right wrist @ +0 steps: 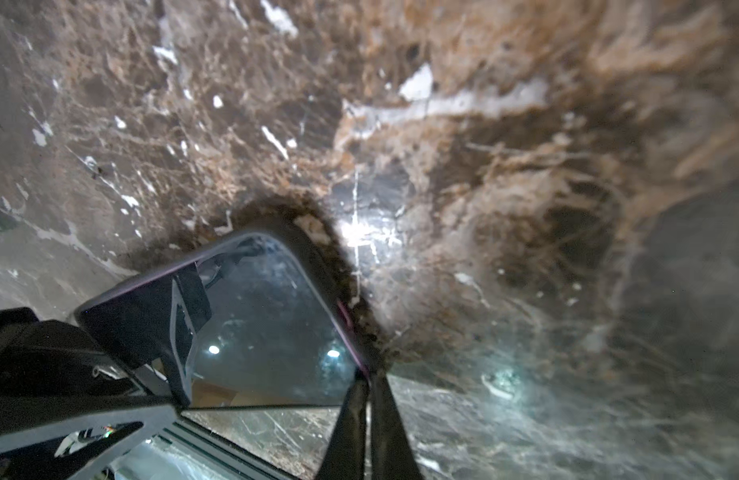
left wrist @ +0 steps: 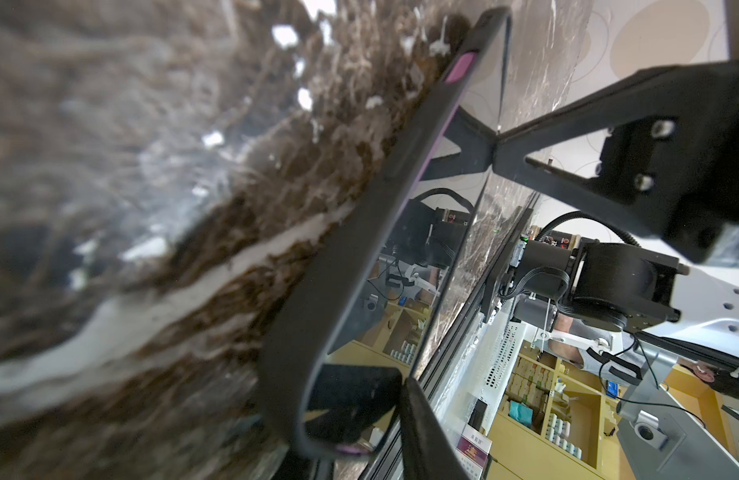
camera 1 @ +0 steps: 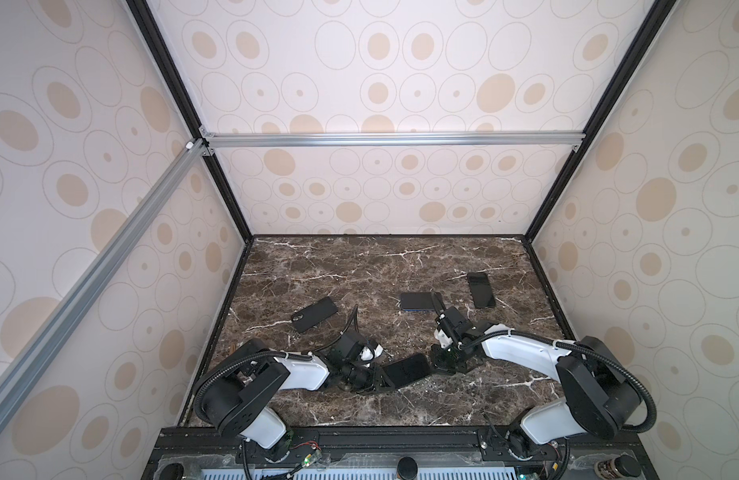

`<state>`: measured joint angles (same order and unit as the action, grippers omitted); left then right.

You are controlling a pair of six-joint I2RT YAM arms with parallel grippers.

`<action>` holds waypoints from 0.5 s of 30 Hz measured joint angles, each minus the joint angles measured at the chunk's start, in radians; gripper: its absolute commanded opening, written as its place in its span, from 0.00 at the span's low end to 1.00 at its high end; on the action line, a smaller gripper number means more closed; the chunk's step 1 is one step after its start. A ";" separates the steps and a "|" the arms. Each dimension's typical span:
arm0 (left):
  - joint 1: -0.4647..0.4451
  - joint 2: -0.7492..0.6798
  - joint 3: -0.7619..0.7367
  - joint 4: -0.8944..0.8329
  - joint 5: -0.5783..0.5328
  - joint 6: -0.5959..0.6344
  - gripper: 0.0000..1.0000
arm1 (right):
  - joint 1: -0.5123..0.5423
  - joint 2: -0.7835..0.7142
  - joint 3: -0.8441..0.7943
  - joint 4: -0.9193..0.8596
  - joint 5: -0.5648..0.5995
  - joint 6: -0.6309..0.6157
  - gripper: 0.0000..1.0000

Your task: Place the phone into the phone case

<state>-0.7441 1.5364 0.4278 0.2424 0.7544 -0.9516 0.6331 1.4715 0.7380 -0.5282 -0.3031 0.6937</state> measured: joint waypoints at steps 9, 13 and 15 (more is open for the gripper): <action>0.191 0.019 0.233 -0.290 -0.217 0.179 0.47 | 0.040 -0.091 0.313 -0.245 0.105 -0.253 0.87; 0.306 -0.017 0.271 -0.409 -0.325 0.255 0.49 | 0.042 0.033 0.478 -0.311 0.067 -0.458 0.93; 0.351 -0.053 0.290 -0.469 -0.377 0.291 0.51 | 0.047 0.126 0.545 -0.344 0.065 -0.570 0.95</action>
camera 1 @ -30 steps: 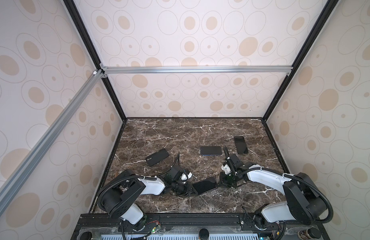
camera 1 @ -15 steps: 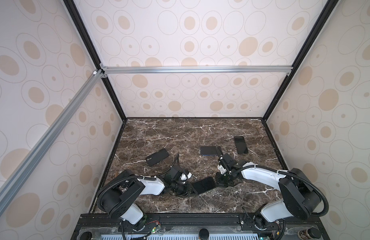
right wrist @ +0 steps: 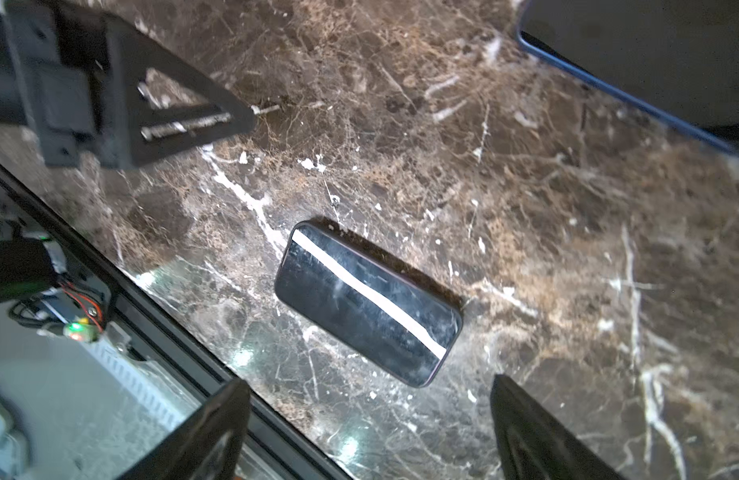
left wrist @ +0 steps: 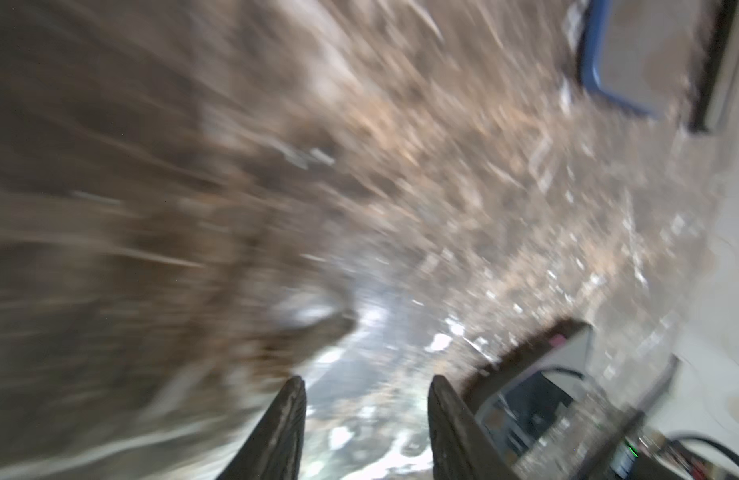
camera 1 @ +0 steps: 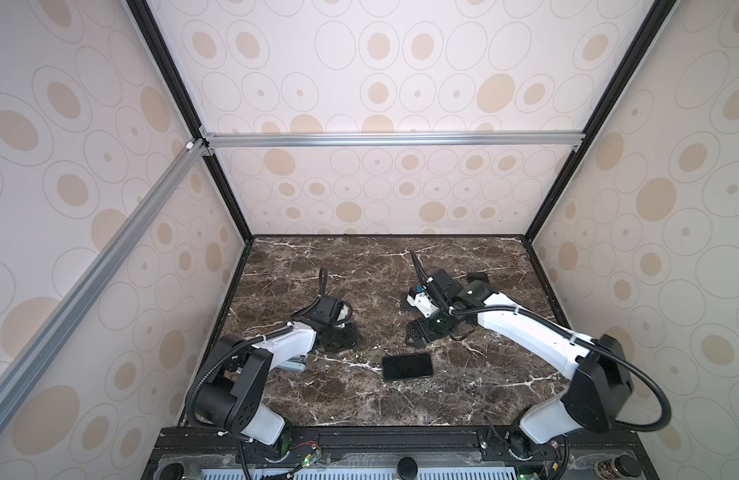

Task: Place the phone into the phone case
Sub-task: 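Grasp the cased pink phone's edge with the right gripper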

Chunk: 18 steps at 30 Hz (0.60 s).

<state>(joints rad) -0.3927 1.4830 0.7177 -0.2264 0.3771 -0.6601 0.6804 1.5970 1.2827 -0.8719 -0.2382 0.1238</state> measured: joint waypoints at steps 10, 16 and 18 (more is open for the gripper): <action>0.032 -0.209 0.089 -0.129 -0.161 0.108 0.53 | 0.085 0.114 -0.020 -0.003 0.006 -0.560 1.00; 0.033 -0.219 0.047 -0.135 -0.166 0.108 0.54 | 0.108 0.149 -0.032 -0.006 0.041 -0.780 1.00; 0.034 -0.222 0.032 -0.136 -0.166 0.108 0.54 | 0.115 0.173 -0.037 0.000 0.065 -0.819 1.00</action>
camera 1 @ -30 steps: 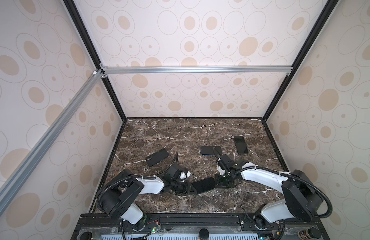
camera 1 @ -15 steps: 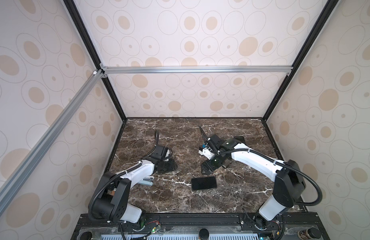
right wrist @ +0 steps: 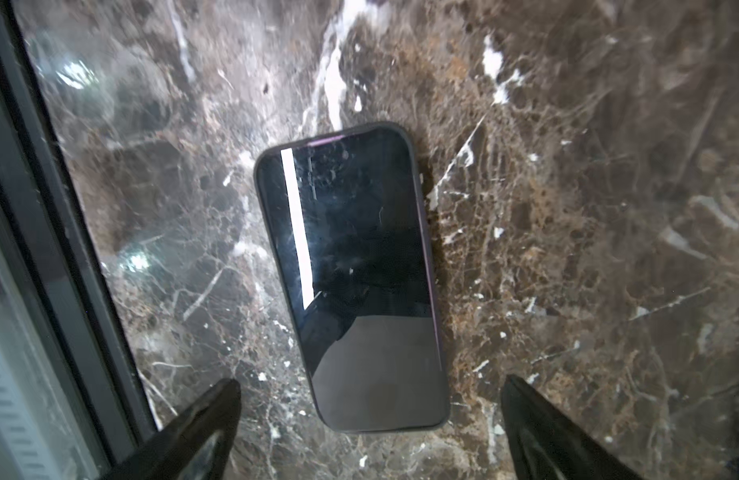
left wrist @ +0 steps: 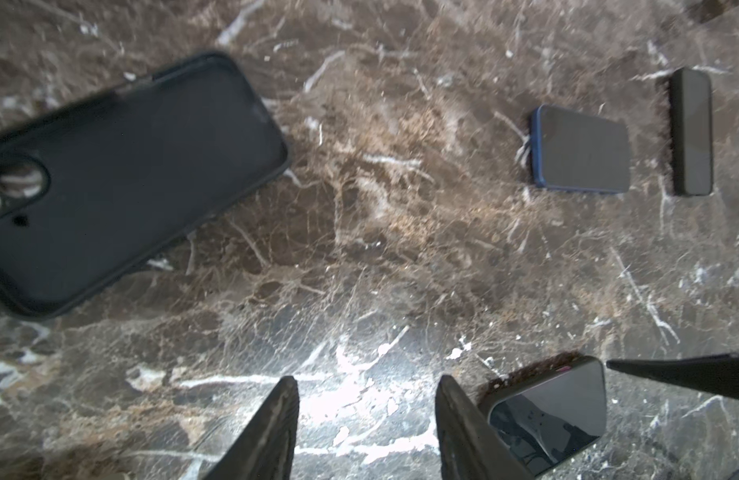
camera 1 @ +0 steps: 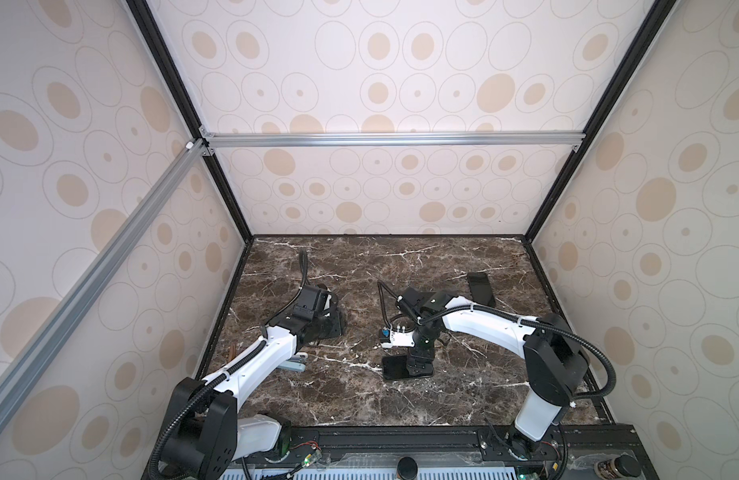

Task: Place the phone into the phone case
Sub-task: 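Grasp the cased pink phone's edge with the right gripper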

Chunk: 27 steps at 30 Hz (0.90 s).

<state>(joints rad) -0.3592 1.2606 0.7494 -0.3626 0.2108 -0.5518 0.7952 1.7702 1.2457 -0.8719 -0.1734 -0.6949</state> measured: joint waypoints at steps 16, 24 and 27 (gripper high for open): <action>0.005 -0.029 -0.027 0.000 0.009 0.000 0.53 | 0.097 0.058 -0.109 0.196 0.123 -0.029 0.78; 0.008 -0.029 -0.027 -0.002 0.011 0.000 0.53 | 0.084 0.053 -0.109 0.203 0.124 0.006 0.43; 0.014 -0.029 -0.016 -0.019 0.006 0.004 0.53 | 0.038 0.053 -0.100 0.205 0.119 0.062 0.41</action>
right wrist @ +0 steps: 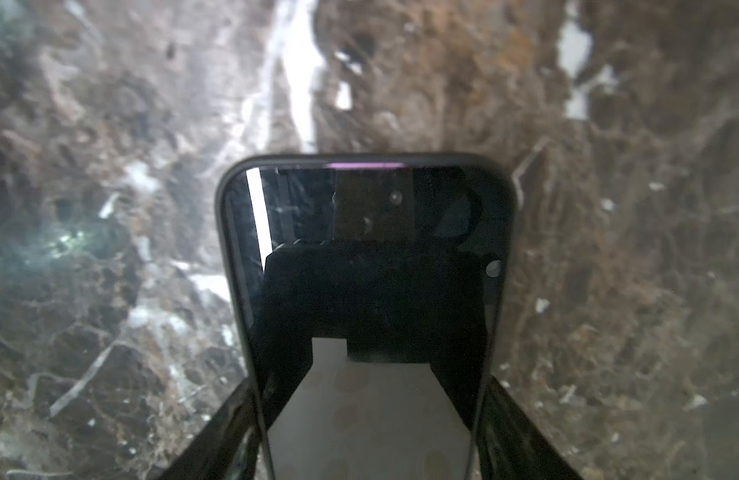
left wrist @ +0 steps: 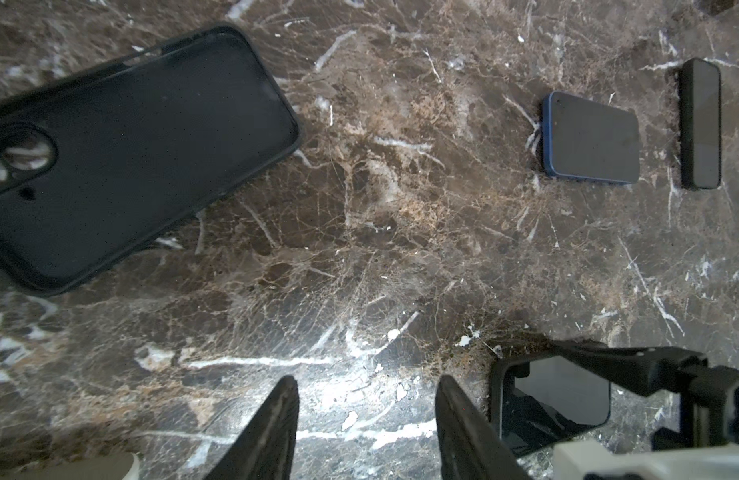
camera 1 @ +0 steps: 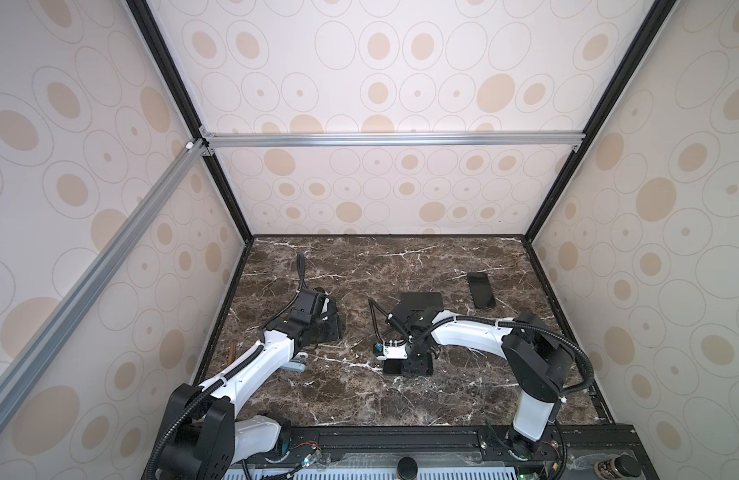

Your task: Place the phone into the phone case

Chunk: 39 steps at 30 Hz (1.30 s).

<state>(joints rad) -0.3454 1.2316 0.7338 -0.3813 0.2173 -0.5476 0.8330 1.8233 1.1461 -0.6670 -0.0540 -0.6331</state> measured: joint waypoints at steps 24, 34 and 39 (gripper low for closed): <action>0.014 0.085 0.206 -0.012 -0.040 0.007 0.53 | -0.612 0.618 1.068 -0.233 0.116 0.424 0.45; 0.014 0.073 0.204 -0.013 -0.058 -0.009 0.53 | -0.666 0.790 1.311 -0.391 0.114 0.483 0.95; 0.015 0.072 0.204 -0.020 -0.082 0.002 0.54 | -0.651 0.658 1.184 -0.401 0.056 0.448 0.98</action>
<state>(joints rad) -0.3305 1.3033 0.9382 -0.4015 0.1352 -0.5457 0.1822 2.4813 2.3306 -1.0683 0.0021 -0.1852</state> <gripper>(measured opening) 0.537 0.980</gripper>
